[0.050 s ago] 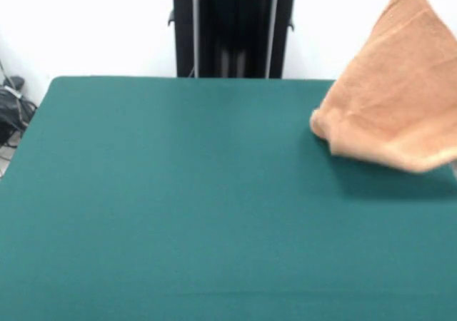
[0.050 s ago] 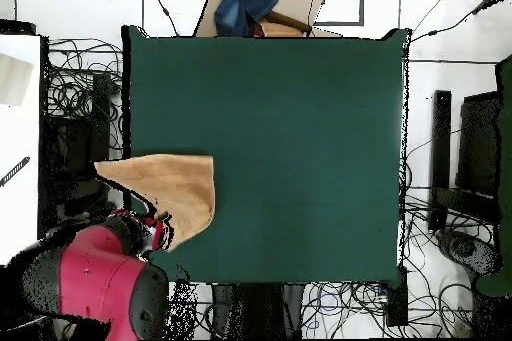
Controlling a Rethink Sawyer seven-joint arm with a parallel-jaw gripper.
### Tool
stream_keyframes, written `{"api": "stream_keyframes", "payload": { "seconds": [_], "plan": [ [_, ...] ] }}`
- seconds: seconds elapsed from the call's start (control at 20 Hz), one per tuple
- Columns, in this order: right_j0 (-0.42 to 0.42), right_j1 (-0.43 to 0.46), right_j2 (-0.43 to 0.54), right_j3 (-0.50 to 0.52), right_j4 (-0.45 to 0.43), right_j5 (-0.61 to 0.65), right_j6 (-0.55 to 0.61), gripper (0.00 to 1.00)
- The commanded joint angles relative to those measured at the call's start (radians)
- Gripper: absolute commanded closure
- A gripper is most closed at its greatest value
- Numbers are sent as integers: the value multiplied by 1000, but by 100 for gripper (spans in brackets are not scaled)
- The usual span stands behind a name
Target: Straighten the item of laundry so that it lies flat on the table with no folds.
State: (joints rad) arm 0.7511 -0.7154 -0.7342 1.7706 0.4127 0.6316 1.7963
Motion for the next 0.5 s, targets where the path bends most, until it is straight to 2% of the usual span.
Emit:
{"api": "stream_keyframes", "payload": {
  "seconds": [0.05, 0.5],
  "plan": [
    [20, -6, 13, -10, -18, 89, 282, 100],
    [36, -26, -19, -64, -18, 189, 289, 100]
  ]
}}
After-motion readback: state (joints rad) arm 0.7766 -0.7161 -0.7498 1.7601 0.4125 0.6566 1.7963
